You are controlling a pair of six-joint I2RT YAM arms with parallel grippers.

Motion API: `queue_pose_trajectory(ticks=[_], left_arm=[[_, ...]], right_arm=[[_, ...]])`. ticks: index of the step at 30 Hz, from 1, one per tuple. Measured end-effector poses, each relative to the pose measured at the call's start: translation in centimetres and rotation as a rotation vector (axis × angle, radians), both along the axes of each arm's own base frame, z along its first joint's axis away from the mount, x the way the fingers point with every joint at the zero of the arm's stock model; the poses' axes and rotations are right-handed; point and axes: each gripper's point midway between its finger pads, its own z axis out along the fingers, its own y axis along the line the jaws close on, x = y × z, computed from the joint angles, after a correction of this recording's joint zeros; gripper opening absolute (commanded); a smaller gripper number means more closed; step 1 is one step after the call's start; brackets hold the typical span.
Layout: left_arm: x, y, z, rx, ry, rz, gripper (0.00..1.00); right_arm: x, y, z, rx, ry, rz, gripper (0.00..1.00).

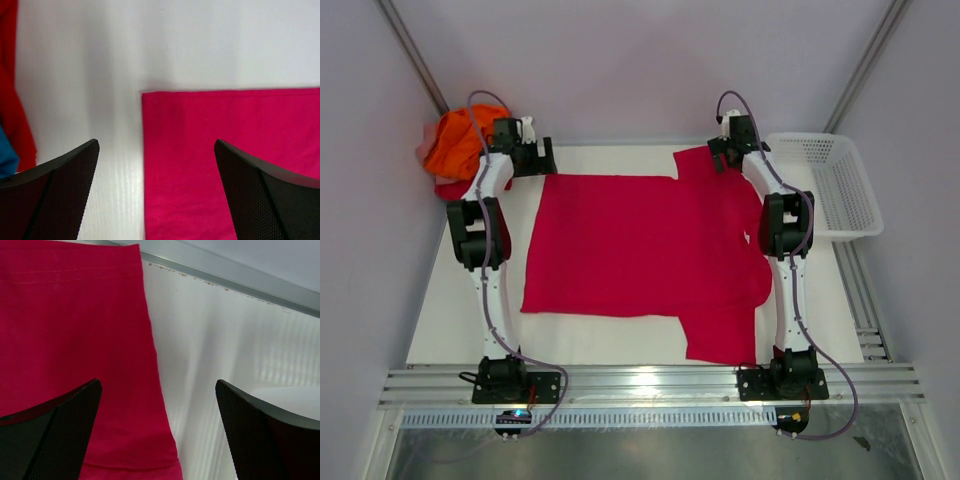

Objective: Fold and stack the t-shirts
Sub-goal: Grap the side of the flattened tshirt furthest away from the robot with both arms

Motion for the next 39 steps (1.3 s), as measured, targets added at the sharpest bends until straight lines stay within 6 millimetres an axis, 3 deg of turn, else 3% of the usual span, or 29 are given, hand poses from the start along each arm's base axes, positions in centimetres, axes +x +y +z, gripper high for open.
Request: queue_pose_trajectory(ticks=[4, 8, 20, 39], left_arm=[[0.0, 1.2, 0.0, 0.007, -0.002, 0.014, 0.99], [0.1, 0.9, -0.2, 0.008, 0.000, 0.003, 0.99], [0.4, 0.4, -3.8, 0.005, 0.041, -0.027, 0.99], [1.7, -0.7, -4.0, -0.036, -0.008, -0.091, 0.99]], right_arm=[[-0.2, 0.9, -0.4, 0.027, 0.027, 0.057, 0.99], [-0.1, 1.3, -0.1, 0.032, 0.026, 0.088, 0.99], [0.1, 1.2, 0.0, -0.001, 0.027, 0.119, 0.99], [-0.7, 1.1, -1.3, -0.038, 0.081, 0.166, 0.98]])
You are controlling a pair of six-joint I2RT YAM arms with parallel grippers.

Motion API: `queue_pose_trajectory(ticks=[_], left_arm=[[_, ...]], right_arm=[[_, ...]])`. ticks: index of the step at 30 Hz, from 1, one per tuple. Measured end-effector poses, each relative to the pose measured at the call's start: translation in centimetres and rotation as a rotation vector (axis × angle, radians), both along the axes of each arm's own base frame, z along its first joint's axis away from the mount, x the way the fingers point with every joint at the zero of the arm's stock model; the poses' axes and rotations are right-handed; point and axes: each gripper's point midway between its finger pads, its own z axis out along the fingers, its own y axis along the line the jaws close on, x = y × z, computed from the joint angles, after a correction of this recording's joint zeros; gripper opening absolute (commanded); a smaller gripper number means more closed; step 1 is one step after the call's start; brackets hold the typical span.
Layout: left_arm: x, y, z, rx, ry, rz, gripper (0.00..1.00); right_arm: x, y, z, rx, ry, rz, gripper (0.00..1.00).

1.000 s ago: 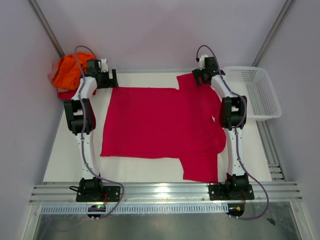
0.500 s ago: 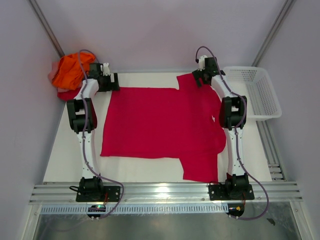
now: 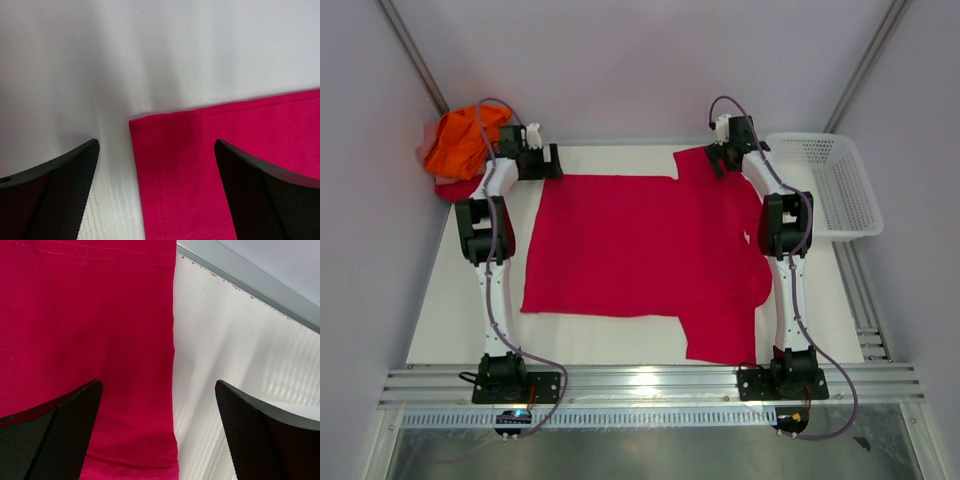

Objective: Fold and stack the t-shirts
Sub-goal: Grap the side of the flattened tshirt furthest away from the robot with both arms

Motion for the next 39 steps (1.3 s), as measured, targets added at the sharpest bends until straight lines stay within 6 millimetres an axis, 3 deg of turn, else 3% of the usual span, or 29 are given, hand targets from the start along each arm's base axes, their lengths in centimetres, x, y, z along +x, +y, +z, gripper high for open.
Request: queue_pose_trajectory(ticks=[11, 17, 20, 21, 25, 28, 29, 31, 39], left_arm=[[1.4, -1.5, 0.4, -0.084, -0.034, -0.055, 0.99], [0.8, -2.2, 0.4, -0.112, -0.019, -0.092, 0.89], [0.4, -2.5, 0.4, -0.120, -0.006, -0.113, 0.79], [0.2, -2.6, 0.3, -0.126, 0.001, -0.121, 0.70], [-0.7, -3.1, 0.0, -0.150, 0.038, -0.137, 0.53], [-1.4, -3.4, -0.2, -0.169, 0.067, -0.145, 0.27], [-1.6, -3.5, -0.3, -0.171, 0.076, -0.148, 0.12], [-1.9, -3.6, -0.5, -0.173, 0.087, -0.159, 0.00], [-2.5, -3.8, -0.7, -0.180, 0.105, -0.178, 0.00]], right_arm=[[0.0, 0.4, -0.1, 0.002, 0.005, 0.033, 0.98], [0.0, 0.6, -0.1, 0.008, 0.007, 0.051, 0.98], [0.0, 0.6, -0.1, 0.008, 0.007, 0.057, 0.98], [0.0, 0.6, -0.1, 0.007, 0.007, 0.059, 0.98], [0.0, 0.8, -0.1, -0.003, 0.007, 0.069, 0.98], [0.0, 0.9, -0.1, -0.007, 0.007, 0.075, 0.98], [0.0, 0.9, -0.1, -0.007, 0.006, 0.076, 0.98], [0.0, 1.0, -0.1, -0.008, 0.006, 0.076, 0.98], [0.0, 0.9, 0.0, -0.016, 0.005, 0.068, 0.99]])
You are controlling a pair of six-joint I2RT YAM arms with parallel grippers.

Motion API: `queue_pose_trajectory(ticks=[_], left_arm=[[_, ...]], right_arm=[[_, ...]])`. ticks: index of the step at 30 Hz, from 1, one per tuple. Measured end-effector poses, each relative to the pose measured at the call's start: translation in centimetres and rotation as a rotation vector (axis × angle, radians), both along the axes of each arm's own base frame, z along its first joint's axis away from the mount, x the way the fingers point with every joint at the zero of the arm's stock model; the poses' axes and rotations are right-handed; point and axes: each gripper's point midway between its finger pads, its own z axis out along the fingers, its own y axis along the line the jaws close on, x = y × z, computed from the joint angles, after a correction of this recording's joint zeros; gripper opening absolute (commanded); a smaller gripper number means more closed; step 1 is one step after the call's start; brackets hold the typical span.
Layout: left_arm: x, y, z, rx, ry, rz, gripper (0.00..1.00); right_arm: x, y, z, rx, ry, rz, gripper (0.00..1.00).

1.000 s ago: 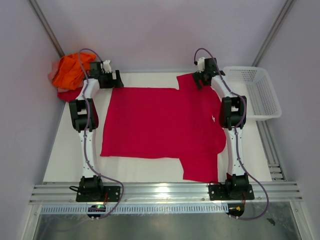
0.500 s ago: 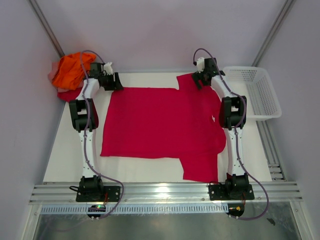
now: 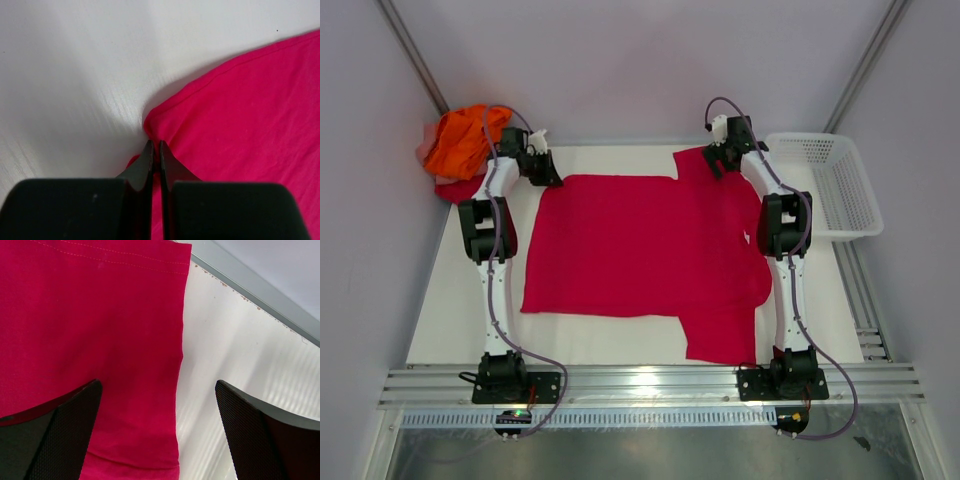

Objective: Fold and stack the t-shirts
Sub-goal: Grap the side of the flattened tshirt furthest away from the robot with both arms

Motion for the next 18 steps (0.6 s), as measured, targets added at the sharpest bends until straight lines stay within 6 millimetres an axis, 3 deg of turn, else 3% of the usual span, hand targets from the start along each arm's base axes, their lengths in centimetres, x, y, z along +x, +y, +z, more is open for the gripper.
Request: queue_pose_trajectory(ticks=[11, 18], left_arm=[[-0.9, -0.2, -0.3, 0.003, 0.014, -0.049, 0.00], [-1.3, -0.4, -0.3, 0.002, 0.020, -0.071, 0.00]], right_arm=[[0.2, 0.0, 0.2, 0.006, -0.013, -0.029, 0.99], [0.1, 0.9, 0.1, 0.028, -0.006, -0.001, 0.82]])
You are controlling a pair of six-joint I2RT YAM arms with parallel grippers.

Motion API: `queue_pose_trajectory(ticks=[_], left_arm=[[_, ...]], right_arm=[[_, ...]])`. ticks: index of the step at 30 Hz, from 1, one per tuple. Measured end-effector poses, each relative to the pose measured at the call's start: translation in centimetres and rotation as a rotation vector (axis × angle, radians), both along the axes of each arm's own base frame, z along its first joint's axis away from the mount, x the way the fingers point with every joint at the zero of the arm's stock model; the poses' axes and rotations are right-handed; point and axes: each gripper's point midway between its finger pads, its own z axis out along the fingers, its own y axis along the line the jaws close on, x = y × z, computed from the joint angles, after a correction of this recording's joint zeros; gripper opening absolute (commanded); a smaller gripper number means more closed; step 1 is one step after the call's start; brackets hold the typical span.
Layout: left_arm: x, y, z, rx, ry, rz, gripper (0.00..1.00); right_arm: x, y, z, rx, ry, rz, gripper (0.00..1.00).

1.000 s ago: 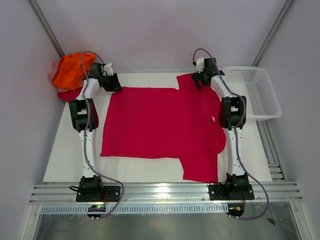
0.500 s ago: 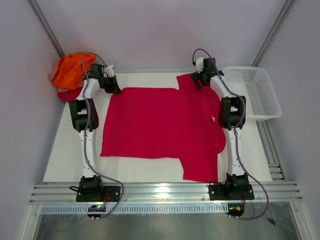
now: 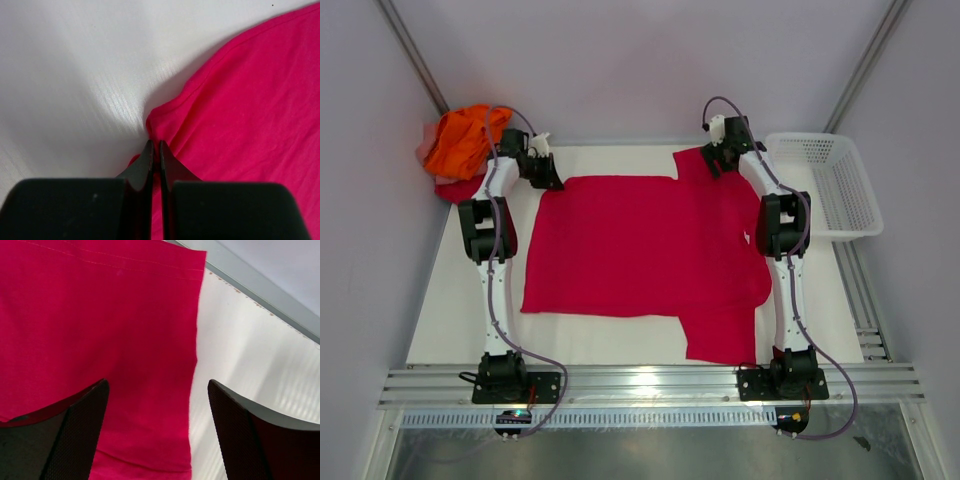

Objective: Fold and stack the t-shirts
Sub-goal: Grap the side of the flattened tshirt furthest away from the robot with both arms

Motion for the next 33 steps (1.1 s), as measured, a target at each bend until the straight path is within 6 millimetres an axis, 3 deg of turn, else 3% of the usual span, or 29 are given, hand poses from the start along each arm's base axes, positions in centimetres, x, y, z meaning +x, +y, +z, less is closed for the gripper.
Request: queue_pose_trajectory(ticks=[5, 7, 12, 17, 26, 33], left_arm=[[-0.2, -0.1, 0.0, -0.004, 0.006, -0.004, 0.00], [-0.2, -0.1, 0.0, -0.004, 0.008, -0.004, 0.00], [-0.4, -0.2, 0.0, -0.010, 0.014, -0.009, 0.00], [-0.6, -0.3, 0.0, -0.019, 0.022, -0.014, 0.00], [-0.8, -0.5, 0.0, -0.027, 0.030, -0.016, 0.00], [-1.1, -0.6, -0.1, -0.034, 0.038, -0.018, 0.00]], right_arm=[[-0.3, 0.7, -0.3, 0.026, 0.019, 0.030, 0.80], [-0.3, 0.6, -0.3, 0.024, 0.018, 0.016, 0.84], [-0.2, -1.0, -0.1, -0.014, 0.002, -0.096, 0.85], [-0.5, -2.0, -0.1, -0.006, -0.001, -0.189, 0.79], [-1.3, -0.9, -0.7, 0.237, 0.073, -0.233, 0.76], [-2.1, -0.7, -1.2, 0.305, 0.126, -0.236, 0.76]])
